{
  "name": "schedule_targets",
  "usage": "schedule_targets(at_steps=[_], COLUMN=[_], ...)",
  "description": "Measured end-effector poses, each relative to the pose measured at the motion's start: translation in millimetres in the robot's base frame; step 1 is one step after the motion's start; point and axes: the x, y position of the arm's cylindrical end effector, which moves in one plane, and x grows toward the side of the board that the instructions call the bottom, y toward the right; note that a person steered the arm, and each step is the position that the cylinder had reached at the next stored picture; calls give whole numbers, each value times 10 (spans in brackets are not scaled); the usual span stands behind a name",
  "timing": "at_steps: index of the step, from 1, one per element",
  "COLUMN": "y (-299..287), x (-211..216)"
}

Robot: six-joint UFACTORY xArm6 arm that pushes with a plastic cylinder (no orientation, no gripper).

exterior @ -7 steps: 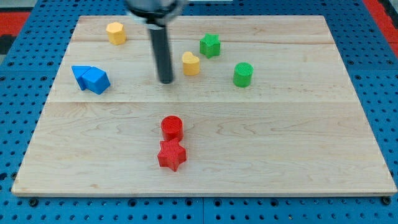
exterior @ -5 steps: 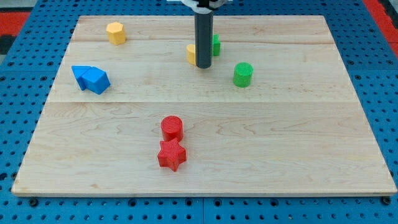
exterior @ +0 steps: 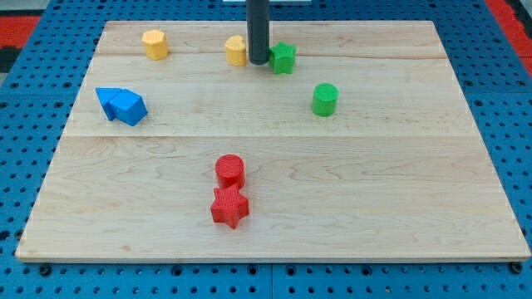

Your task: Move the yellow heart near to the yellow hexagon

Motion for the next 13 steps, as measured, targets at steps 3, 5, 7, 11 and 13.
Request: schedule_targets(at_steps=[3,5,7,11,13], y=[-730,-511,-927,-1153,-1050], x=[151,811,1035,189,4])
